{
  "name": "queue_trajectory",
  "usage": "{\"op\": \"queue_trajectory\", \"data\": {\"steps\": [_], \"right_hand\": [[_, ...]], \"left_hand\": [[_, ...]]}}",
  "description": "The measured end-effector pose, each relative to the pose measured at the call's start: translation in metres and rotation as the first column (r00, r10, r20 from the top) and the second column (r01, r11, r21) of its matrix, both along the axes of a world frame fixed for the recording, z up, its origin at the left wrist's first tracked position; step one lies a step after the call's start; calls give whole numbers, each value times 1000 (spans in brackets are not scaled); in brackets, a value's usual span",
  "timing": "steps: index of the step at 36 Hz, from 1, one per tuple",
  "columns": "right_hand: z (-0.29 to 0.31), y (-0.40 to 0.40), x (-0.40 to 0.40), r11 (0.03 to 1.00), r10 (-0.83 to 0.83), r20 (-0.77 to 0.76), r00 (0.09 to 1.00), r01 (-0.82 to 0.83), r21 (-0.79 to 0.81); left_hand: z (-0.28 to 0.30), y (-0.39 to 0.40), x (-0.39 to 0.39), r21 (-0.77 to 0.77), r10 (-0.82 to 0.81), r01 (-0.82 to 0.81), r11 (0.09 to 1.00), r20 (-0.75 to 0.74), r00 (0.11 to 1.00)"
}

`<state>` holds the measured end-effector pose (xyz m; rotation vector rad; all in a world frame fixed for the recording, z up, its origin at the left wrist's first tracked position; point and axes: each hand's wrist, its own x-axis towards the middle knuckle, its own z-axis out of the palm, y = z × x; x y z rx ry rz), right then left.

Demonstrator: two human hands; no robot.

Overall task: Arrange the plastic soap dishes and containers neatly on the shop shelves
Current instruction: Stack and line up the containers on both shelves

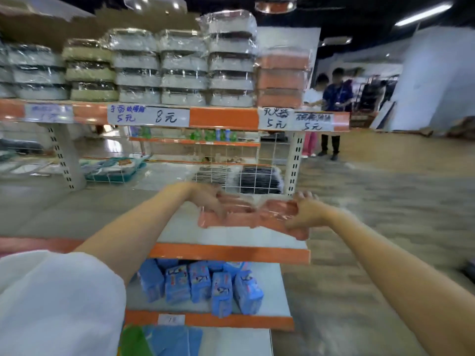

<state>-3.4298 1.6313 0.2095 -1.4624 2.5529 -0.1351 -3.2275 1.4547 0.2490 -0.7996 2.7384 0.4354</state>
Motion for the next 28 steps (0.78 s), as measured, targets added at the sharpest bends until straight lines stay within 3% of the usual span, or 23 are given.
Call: {"op": "queue_trajectory", "data": {"steps": [13,17,19,28], "right_hand": [[88,119,-68,986,-135,-34,990,130,-103],[125,138,-76,977,-158,-72,985,145,-157],[143,144,-81,971,-165,-77,983,148,-189],[223,134,-93,936,-87,6,996,83,-343]], "left_hand": [[93,103,-64,-42,-179,175,984,-111,978],[128,115,-70,21,-187,191,981,-144,972],[148,121,-71,-43,-217,213,976,-166,962],[223,101,-62,-76,-151,134,988,-299,942]]}}
